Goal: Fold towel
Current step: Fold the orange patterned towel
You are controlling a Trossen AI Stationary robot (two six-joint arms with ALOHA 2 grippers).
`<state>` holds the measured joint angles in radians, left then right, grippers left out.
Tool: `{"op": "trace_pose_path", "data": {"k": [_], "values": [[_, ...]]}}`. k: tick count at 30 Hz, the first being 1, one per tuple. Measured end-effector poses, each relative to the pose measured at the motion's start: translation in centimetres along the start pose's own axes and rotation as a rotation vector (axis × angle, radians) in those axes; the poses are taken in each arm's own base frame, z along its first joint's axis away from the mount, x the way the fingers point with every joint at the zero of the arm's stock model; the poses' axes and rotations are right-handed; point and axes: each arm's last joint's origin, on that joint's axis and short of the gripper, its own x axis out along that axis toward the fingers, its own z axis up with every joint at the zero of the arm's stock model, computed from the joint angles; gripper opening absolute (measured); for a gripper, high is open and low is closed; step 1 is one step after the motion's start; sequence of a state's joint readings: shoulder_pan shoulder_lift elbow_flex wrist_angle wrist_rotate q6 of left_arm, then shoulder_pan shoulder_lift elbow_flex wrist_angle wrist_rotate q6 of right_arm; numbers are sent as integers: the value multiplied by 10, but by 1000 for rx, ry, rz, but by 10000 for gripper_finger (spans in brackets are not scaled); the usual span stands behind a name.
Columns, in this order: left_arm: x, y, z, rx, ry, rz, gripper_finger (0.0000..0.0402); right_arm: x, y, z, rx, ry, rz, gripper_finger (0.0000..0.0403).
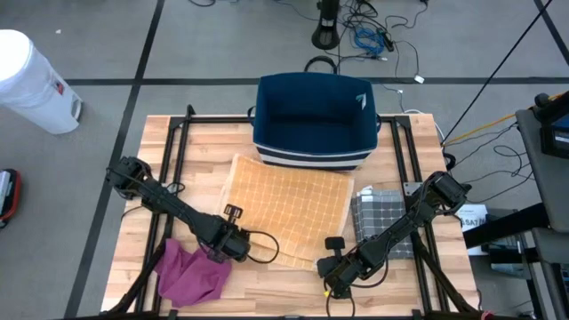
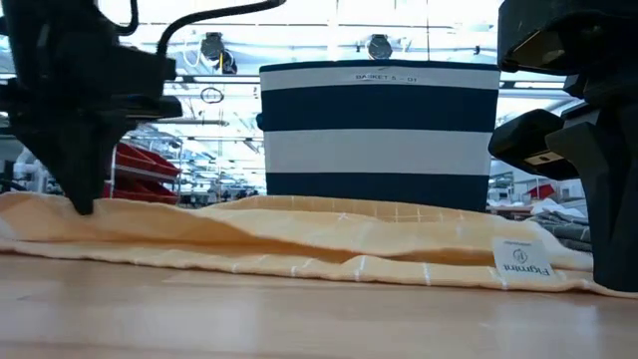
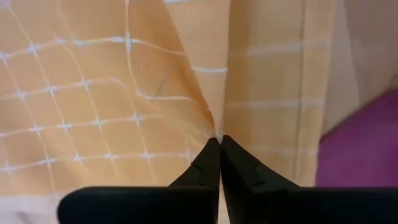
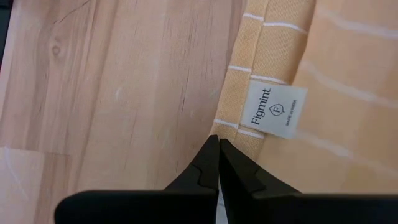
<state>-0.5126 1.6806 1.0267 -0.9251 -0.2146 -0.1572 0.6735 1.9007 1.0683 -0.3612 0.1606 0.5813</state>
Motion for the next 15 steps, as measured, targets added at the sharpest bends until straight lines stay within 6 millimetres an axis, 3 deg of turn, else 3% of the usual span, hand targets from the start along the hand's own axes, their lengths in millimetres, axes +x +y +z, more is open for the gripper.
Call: {"op": "trace_pose_path", "data": {"k": [15], "values": [[-6,-9,6,53,-60,-48,5,0,0,-2,6,38,25,0]]}}
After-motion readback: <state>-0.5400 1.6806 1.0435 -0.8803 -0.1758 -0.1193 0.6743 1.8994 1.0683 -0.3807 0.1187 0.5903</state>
